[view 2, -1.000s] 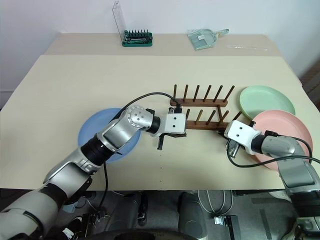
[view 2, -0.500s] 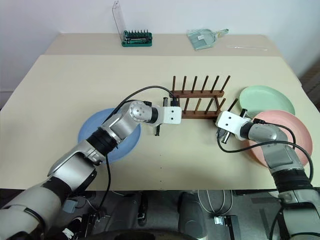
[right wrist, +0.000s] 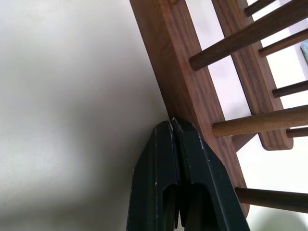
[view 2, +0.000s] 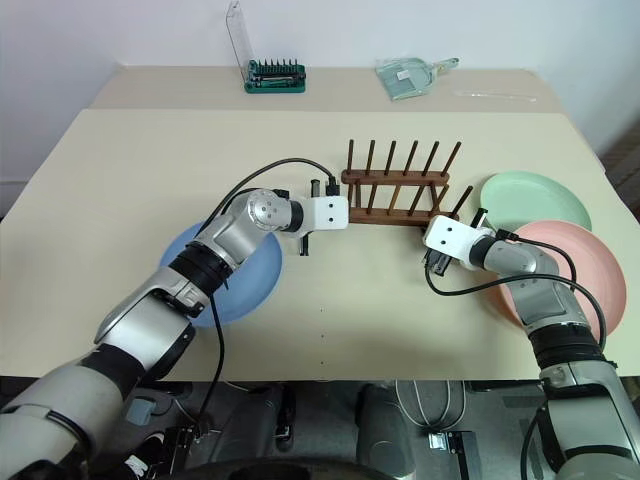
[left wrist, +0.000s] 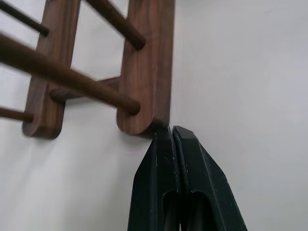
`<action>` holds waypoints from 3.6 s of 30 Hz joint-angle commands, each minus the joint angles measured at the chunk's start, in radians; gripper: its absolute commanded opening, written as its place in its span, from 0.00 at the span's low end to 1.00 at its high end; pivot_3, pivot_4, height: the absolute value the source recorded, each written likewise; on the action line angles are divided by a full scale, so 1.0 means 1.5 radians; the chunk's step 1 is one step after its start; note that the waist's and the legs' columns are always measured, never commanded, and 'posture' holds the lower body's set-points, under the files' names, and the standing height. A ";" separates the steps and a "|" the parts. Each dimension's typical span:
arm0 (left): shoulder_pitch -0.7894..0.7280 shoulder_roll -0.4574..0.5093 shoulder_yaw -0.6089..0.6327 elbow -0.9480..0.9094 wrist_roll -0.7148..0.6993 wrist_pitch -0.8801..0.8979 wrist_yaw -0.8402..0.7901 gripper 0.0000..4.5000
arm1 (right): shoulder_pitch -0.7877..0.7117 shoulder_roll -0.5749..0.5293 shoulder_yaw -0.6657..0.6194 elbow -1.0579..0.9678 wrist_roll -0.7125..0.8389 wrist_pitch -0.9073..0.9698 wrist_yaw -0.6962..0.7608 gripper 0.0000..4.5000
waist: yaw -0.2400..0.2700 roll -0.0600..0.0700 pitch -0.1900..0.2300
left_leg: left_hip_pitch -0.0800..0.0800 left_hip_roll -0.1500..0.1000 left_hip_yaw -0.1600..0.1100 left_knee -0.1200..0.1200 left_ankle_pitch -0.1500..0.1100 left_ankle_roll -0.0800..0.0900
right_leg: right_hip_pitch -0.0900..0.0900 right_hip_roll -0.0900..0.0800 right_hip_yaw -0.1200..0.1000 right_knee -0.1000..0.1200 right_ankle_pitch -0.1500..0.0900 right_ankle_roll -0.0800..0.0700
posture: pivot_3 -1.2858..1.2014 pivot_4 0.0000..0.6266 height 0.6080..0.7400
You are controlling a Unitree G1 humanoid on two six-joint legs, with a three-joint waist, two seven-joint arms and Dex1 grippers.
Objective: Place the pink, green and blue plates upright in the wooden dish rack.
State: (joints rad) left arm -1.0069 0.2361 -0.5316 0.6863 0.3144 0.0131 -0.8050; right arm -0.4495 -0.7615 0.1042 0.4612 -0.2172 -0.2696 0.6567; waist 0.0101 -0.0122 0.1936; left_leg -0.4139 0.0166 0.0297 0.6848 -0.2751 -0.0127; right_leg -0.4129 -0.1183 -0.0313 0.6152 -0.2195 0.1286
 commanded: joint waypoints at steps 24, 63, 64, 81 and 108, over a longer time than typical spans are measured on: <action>0.081 0.122 0.332 -0.349 -0.480 0.380 -0.320 1.00 | 0.224 -0.103 -0.402 -0.495 0.467 0.520 0.152 0.99 | 0.005 0.000 0.000 | 0.000 0.000 -0.001 0.000 0.000 0.000 | 0.001 0.000 -0.001 0.000 0.000 0.000 | 0.52 0.24 0.88; 0.148 0.135 0.292 -0.373 -0.505 0.205 -0.358 1.00 | 0.511 -0.034 -0.412 -0.598 0.325 0.640 0.014 0.01 | 0.002 -0.001 -0.001 | 0.002 0.000 -0.001 0.000 0.000 0.001 | 0.003 0.000 0.000 0.000 -0.002 -0.002 | 0.52 0.24 0.88; 0.148 0.134 0.292 -0.374 -0.506 0.205 -0.359 1.00 | 0.511 -0.037 -0.423 -0.611 0.334 0.651 0.019 0.01 | 0.002 -0.001 -0.001 | 0.002 0.000 -0.001 0.000 0.000 0.001 | 0.003 0.000 0.000 0.000 -0.002 -0.002 | 0.52 0.24 0.88; 0.144 0.121 0.326 -0.373 -0.546 0.211 -0.334 1.00 | -0.003 -0.085 -0.634 -0.415 0.728 0.814 0.031 0.01 | 0.003 0.000 0.000 | 0.002 0.000 -0.002 -0.001 0.000 0.001 | 0.003 0.000 0.000 -0.001 -0.001 -0.001 | 0.52 0.24 0.88; 0.241 0.186 0.368 -0.536 -0.598 0.281 -0.234 1.00 | -0.425 -0.135 -0.299 0.396 0.569 0.722 0.485 0.01 | -0.002 0.001 0.001 | 0.001 0.000 0.000 -0.001 -0.001 0.001 | 0.001 0.000 0.000 -0.001 -0.001 0.000 | 0.52 0.24 0.88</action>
State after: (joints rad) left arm -0.6405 0.5052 -0.0032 -0.0839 -0.5634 0.4346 -1.1594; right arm -1.0561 -0.9325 -0.3361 1.0383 0.6537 0.8433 1.3652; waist 0.0072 -0.0107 0.1946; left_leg -0.4123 0.0171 0.0305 0.6829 -0.2759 -0.0117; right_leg -0.4115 -0.1185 -0.0309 0.6140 -0.2203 0.1280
